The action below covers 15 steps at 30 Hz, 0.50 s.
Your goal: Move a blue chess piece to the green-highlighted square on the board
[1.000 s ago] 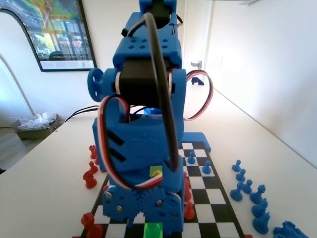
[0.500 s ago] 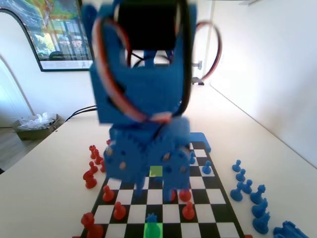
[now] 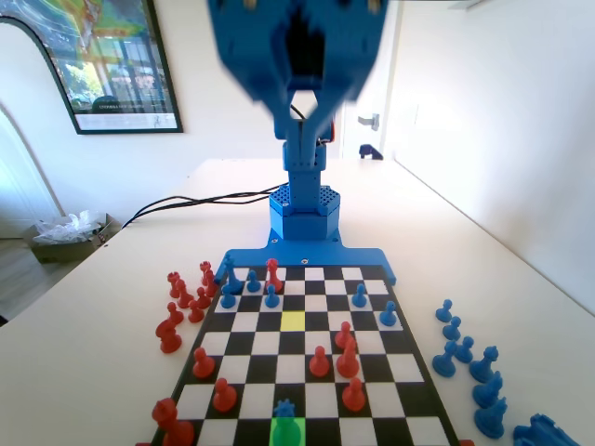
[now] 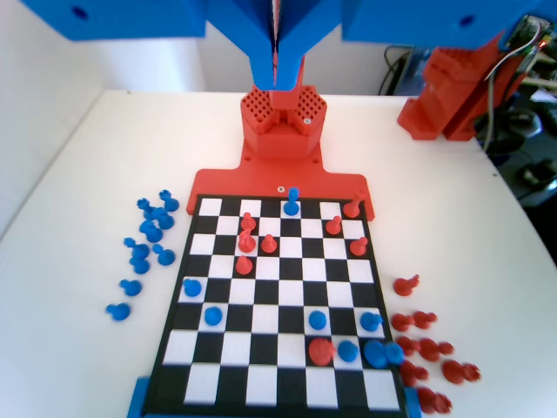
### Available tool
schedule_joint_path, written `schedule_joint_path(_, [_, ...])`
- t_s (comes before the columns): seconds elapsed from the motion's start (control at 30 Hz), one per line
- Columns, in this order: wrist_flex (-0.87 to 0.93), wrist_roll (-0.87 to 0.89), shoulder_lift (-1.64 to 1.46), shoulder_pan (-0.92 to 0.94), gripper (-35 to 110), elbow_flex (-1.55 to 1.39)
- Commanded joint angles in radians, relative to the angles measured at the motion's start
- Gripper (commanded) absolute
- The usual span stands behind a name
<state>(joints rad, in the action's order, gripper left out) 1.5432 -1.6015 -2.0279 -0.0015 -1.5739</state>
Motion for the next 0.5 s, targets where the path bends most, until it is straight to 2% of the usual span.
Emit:
schedule_joint_path(0.0, [0.028,-0.02,-0.199,-0.02,1,-0.052])
schedule_joint_path(0.2, [0.104,-0.04,-0.431,-0.037,1,-0.196])
schedule_joint_path(0.47, [0.083,-0.072,-0.632,-0.029,1,-0.41])
